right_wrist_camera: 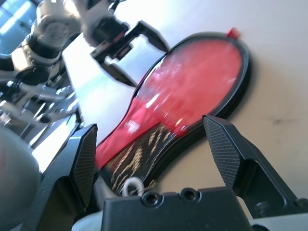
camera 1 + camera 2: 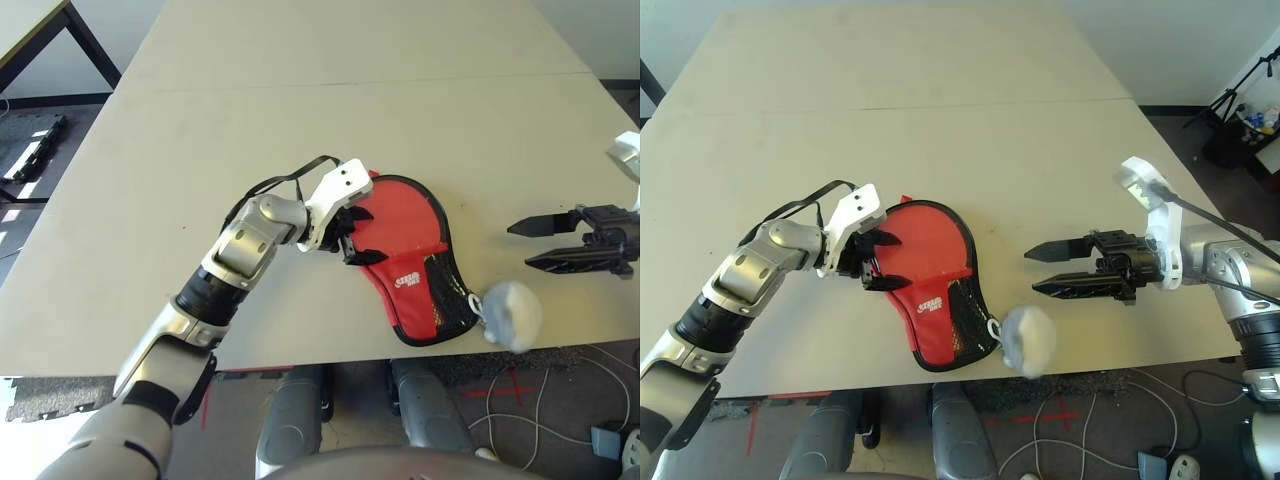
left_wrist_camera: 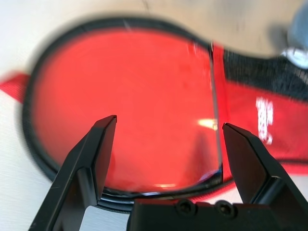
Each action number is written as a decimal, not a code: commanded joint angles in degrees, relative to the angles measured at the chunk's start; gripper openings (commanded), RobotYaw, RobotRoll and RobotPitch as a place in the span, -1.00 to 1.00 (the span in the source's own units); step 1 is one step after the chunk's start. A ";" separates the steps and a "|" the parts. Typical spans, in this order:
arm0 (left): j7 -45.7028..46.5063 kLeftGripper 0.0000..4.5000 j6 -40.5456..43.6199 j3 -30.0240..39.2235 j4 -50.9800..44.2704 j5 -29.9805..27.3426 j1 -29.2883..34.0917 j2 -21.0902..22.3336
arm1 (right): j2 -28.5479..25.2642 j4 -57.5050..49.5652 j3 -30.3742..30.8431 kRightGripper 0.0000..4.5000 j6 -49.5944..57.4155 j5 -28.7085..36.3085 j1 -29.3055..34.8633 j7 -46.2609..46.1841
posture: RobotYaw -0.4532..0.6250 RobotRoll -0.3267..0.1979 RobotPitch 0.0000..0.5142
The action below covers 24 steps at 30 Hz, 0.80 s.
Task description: Store the ping-pong paddle in its case and zip it.
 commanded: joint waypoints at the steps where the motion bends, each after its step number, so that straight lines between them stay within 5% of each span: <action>1: 3.95 1.00 -0.33 8.05 -0.26 -3.60 -1.09 -0.74 | 5.00 5.85 -6.06 0.99 -6.17 -3.74 -2.90 -10.20 | -0.40 0.25 -0.22; 5: 12.75 1.00 -3.66 19.57 3.81 -5.66 -1.98 -1.52 | 11.66 12.44 -10.95 0.99 -20.81 -10.60 -5.85 -24.19 | -0.40 0.25 -0.23; 12: 27.71 1.00 -13.74 31.30 9.73 -4.64 0.93 -2.77 | 17.38 15.27 -15.20 0.99 -29.70 -14.72 -6.55 -34.89 | -0.37 0.25 -0.29; 24: 40.45 1.00 -27.32 39.62 15.62 -4.12 9.73 -3.18 | 18.97 25.10 -19.46 0.99 -42.41 -21.12 -8.97 -50.68 | -0.34 0.25 -0.29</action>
